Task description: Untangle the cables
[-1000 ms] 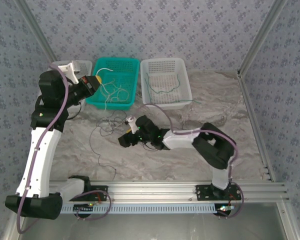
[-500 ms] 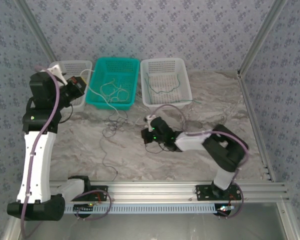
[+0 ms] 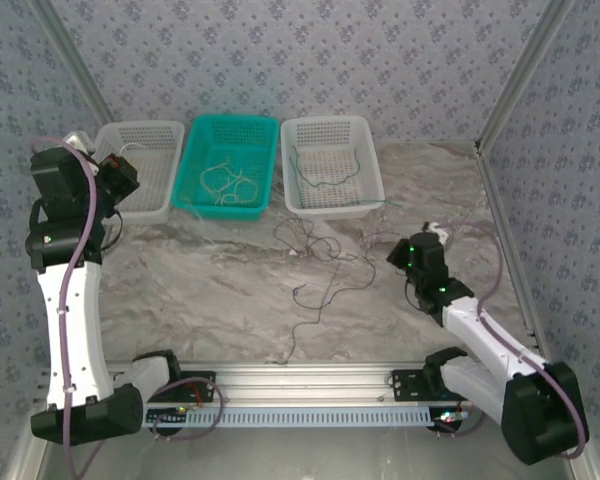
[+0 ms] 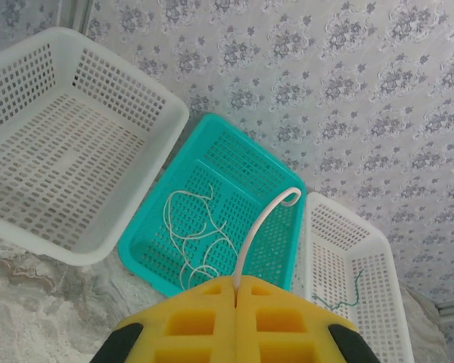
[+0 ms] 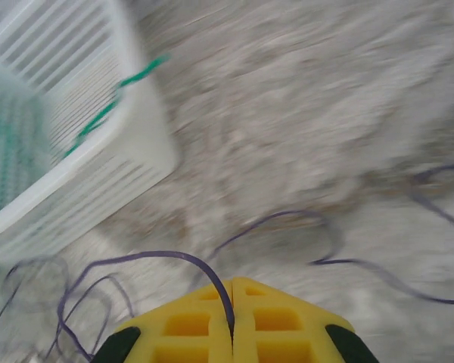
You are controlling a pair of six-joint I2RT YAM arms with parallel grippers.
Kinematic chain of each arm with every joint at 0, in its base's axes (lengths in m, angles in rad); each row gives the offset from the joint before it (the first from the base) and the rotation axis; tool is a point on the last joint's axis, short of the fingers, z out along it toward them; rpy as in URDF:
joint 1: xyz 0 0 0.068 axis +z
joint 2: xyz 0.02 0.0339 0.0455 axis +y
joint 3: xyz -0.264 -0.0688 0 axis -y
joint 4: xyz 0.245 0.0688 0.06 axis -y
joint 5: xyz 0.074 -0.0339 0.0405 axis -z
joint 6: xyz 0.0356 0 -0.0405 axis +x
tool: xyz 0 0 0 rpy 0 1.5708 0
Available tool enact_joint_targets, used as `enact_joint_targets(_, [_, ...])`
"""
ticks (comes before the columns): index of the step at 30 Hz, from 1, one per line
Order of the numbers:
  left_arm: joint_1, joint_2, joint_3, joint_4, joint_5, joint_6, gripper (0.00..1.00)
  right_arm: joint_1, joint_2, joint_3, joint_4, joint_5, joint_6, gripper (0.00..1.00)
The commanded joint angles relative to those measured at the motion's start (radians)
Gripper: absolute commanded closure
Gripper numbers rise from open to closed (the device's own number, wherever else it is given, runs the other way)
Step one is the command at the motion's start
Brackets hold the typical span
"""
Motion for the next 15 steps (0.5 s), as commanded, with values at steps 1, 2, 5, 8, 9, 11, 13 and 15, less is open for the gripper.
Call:
enact_joint_targets(1, [0.009, 0.011, 0.054, 0.059, 0.044, -0.007, 1.00, -0.088, -0.016, -0.015, -0.076, -0.061, 0.040, 1.00])
enact_joint_targets(2, [0.008, 0.021, 0.056, 0.114, 0.122, -0.033, 1.00, -0.093, -0.011, -0.007, -0.065, -0.076, 0.028, 1.00])
enact_joint_targets(5, [-0.004, 0.065, 0.076, 0.301, 0.321, -0.135, 1.00, -0.084, 0.018, 0.032, -0.061, -0.100, -0.003, 1.00])
enact_joint_targets(8, [-0.034, 0.109, 0.184, 0.303, 0.299, -0.129, 1.00, -0.083, 0.031, 0.049, -0.078, -0.103, 0.000, 1.00])
enact_joint_targets(9, [-0.037, 0.118, 0.222, 0.294, 0.277, -0.115, 1.00, -0.083, 0.029, 0.048, -0.076, -0.106, 0.004, 1.00])
enact_joint_targets(11, [-0.038, 0.139, 0.298, 0.288, 0.236, -0.092, 1.00, -0.081, 0.019, 0.038, -0.061, -0.137, 0.004, 1.00])
enact_joint_targets(13, [-0.038, 0.160, 0.358, 0.300, 0.195, -0.073, 1.00, -0.077, 0.006, 0.034, -0.064, -0.155, 0.003, 1.00])
enact_joint_targets(15, [-0.037, 0.192, 0.418, 0.319, 0.157, -0.055, 1.00, -0.073, -0.010, 0.032, -0.075, -0.164, -0.001, 1.00])
